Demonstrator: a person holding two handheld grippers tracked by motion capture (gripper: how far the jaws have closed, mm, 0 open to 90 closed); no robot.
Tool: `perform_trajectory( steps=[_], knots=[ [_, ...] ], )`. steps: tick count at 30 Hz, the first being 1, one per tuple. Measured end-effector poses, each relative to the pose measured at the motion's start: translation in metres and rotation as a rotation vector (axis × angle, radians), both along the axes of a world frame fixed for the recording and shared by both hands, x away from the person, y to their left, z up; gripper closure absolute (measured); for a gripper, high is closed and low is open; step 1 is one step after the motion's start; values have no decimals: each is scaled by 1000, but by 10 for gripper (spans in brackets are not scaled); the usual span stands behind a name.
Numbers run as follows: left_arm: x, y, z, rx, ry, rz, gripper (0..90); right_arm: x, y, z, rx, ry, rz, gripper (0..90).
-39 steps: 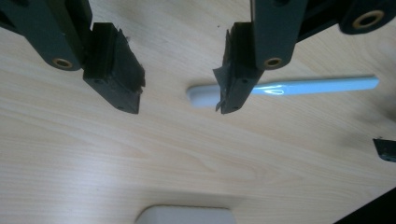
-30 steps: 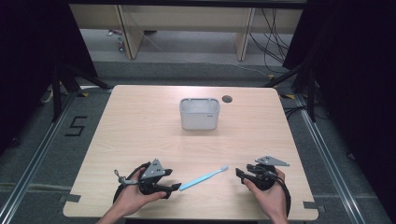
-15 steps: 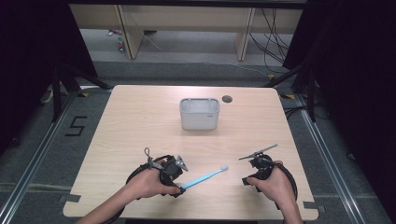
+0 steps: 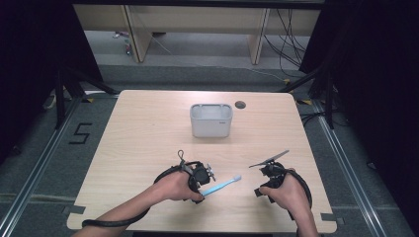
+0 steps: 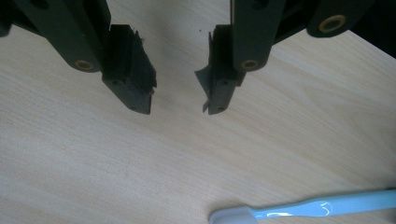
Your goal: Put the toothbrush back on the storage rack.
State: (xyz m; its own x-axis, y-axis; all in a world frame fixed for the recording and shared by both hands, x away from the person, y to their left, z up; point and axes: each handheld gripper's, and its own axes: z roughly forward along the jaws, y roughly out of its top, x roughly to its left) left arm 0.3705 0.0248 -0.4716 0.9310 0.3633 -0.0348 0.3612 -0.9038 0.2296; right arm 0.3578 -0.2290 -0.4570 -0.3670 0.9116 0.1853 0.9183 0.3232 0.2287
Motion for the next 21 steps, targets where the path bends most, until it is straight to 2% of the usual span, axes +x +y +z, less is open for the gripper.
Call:
perform_trajectory(
  steps=[1,5,6,8,11,15,17,20,21],
  knots=[
    [1,-2,0,4,3,1,567,0,0,1,-1,14,2,615],
    [7,-9,1,23,17,-7,590,0,0,0,3,14,17,615],
    [9,-10,1,29,20,-8,594,0,1,0,0,26,-4,615],
    [11,-13,0,43,24,-9,602,1,0,-3,1,8,18,614],
    [13,-17,-1,53,35,-11,608,1,1,-3,-8,15,4,614],
    [15,-21,-3,70,33,-8,630,1,0,-2,10,6,14,613],
    [16,-22,-4,78,33,-13,637,0,1,-1,6,23,-6,614],
    [16,-25,-3,90,34,-23,644,1,0,-1,0,20,-5,614],
    [15,-26,-3,93,31,-22,648,1,0,-1,4,12,11,613]
  ],
)
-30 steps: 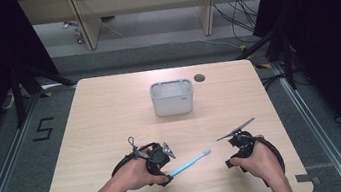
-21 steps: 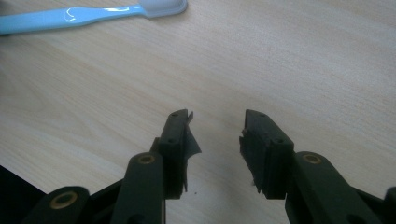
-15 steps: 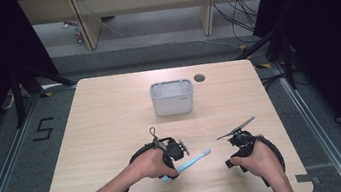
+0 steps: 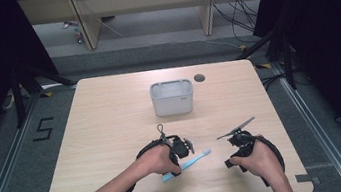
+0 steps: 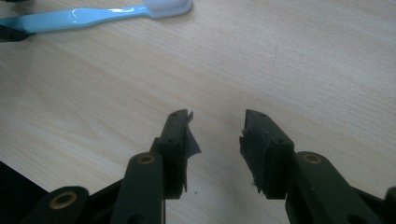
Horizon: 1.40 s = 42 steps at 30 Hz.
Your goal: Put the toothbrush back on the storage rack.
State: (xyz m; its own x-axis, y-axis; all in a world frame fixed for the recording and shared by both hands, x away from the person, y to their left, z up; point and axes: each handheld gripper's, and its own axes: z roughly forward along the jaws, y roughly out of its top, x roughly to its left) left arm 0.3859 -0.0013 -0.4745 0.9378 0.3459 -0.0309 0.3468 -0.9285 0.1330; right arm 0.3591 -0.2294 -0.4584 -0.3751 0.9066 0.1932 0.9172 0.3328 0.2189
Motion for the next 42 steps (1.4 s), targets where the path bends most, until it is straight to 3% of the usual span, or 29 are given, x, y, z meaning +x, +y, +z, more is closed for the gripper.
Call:
perform_trajectory(
  steps=[4,10,11,12,22,27,42],
  knots=[
    [-1,-4,-1,2,-1,-11,655,-1,2,1,6,12,-20,613],
    [-1,-7,-1,9,0,-23,675,0,0,0,6,-4,1,613],
    [-1,-7,-1,9,-2,-23,683,-1,2,0,5,8,-20,613],
    [-1,-8,-2,9,-2,-20,691,0,0,-2,2,-9,10,613],
    [-6,-12,-2,35,-37,-57,752,0,2,-2,7,-6,19,613],
    [-7,-13,-2,46,-30,-66,774,-1,3,-3,1,-4,18,613],
    [-8,-9,-2,14,-40,-66,786,-1,2,-2,24,-17,5,619]
  ],
)
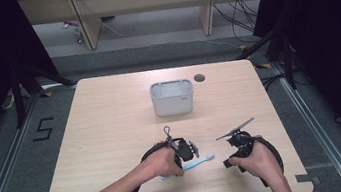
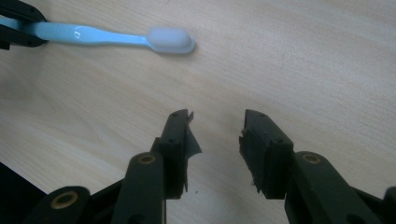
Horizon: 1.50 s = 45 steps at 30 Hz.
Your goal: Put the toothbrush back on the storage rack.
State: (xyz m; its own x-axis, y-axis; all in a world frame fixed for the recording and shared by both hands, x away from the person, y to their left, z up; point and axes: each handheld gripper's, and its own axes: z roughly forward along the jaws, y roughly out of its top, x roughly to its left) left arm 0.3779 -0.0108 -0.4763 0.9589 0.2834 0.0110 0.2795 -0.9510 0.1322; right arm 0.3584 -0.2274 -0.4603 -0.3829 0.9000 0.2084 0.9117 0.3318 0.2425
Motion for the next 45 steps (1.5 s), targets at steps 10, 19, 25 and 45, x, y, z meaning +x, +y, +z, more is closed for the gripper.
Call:
perform_trajectory(
  steps=[10,19,25,45],
  knots=[
    [0,9,8,-59,-22,9,787,-1,-2,2,38,-39,-53,615],
    [-1,23,16,-146,-62,41,787,-2,-7,2,108,-152,-21,585],
    [0,39,19,-224,-74,79,787,-6,-5,3,189,-245,-22,563],
    [-4,73,21,-513,-197,215,786,-17,26,-13,533,-570,20,544]
  ],
)
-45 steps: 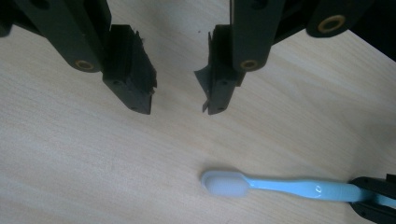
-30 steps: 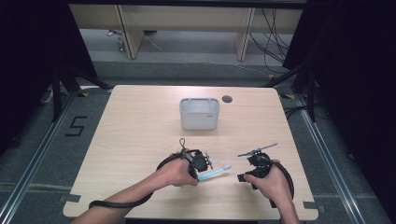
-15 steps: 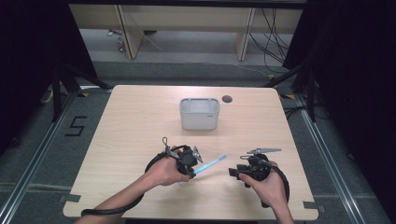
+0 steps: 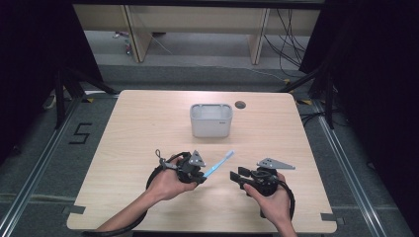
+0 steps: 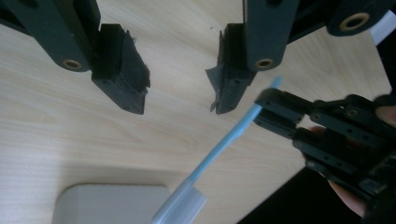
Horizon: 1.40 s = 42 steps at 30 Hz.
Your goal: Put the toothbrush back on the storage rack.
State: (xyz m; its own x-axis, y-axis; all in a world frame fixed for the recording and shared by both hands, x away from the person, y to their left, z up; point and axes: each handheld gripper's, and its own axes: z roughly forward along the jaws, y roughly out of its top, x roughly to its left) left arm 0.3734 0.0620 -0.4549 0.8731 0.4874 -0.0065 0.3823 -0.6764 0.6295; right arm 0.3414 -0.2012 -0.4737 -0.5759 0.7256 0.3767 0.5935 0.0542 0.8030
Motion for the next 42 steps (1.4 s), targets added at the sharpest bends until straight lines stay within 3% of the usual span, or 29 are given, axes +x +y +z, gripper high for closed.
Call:
perform_trajectory(
  steps=[2,5,9,11,12,13,17,18,19,21,26,27,28,31,34,40,42],
  knots=[
    [-3,0,-1,-54,-31,18,787,-2,3,1,28,-3,-8,543],
    [-6,2,-2,-119,-69,36,786,-3,8,2,50,-54,-12,541],
    [-9,7,-5,-179,-121,41,786,-3,11,5,93,-97,-15,536],
    [-10,9,-7,-216,-133,52,786,-4,14,8,134,-89,-16,532],
    [-10,10,-8,-227,-141,54,786,-3,13,9,115,-117,-4,528],
    [-11,11,-9,-249,-146,59,786,-3,15,10,144,-110,2,527],
    [-16,13,-12,-330,-151,98,786,-2,23,13,133,-152,4,522],
    [-16,15,-12,-328,-152,95,786,-1,25,14,148,-167,16,522],
    [-17,15,-14,-363,-158,97,786,0,29,16,150,-178,16,529],
    [-19,17,-15,-370,-161,110,787,0,31,17,139,-173,5,532],
    [-23,18,-17,-441,-166,125,786,2,39,23,129,-230,-5,580],
    [-24,18,-17,-443,-162,124,786,3,41,24,124,-266,-1,589],
    [-25,18,-16,-442,-165,129,786,4,42,24,137,-273,-2,597],
    [-26,16,-16,-466,-165,123,786,6,47,26,140,-273,-7,630],
    [-28,15,-15,-466,-160,131,786,8,47,27,117,-291,-17,683],
    [-27,11,-15,-467,-155,136,786,8,50,30,145,-277,-12,777],
    [-27,10,-15,-477,-152,141,786,9,50,30,125,-283,-8,806]
  ],
)
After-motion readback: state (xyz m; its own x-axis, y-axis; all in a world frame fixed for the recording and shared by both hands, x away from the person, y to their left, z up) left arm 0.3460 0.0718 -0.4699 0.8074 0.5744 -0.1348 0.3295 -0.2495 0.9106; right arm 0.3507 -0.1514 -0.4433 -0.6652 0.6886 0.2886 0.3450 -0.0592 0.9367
